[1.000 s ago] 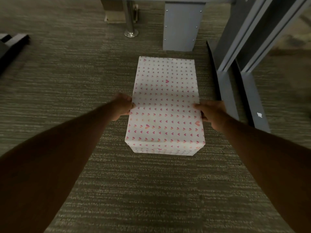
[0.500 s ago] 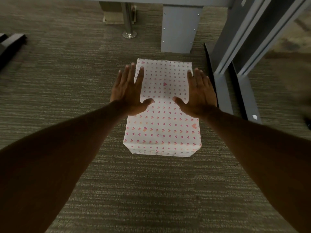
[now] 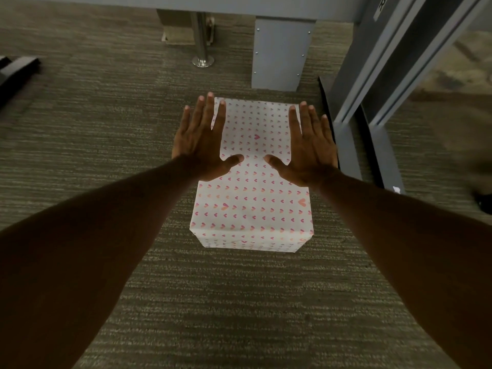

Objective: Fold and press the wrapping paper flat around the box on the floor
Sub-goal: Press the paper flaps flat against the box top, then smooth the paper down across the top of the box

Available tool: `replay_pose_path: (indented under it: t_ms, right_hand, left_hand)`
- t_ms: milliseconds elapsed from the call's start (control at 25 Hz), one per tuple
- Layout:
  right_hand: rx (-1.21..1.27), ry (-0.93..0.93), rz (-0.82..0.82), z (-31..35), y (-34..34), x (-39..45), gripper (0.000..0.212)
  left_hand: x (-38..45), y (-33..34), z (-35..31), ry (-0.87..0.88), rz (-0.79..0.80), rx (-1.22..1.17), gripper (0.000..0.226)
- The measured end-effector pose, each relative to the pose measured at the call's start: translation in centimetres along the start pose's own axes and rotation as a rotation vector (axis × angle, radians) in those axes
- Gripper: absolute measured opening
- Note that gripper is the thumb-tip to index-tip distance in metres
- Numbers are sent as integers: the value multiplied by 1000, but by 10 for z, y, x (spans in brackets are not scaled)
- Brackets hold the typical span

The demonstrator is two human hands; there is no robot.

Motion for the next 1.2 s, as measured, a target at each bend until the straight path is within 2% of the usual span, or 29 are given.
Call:
replay_pose_path:
  t_ms: [920, 1040, 1200]
  right_hand:
    - [43, 87, 22, -16, 10, -12, 111]
    - [105, 122, 43, -20, 15, -16, 107]
    - [272, 245, 82, -34, 27, -27, 88]
  left_hand:
    - [-10, 18, -4, -30, 42, -77, 115]
    - [-15, 31, 1, -103, 114, -143, 111]
    - [-31, 62, 15, -243, 342, -250, 88]
Point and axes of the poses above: each hand's wrist, its own x-axis towards the middle knuckle, its own y-axis out of the palm, z = x × y, the point moved 8 cm from there along x, towards the middle knuckle, and after that the axes turned 11 degrees about x, right-handed, at the moved point
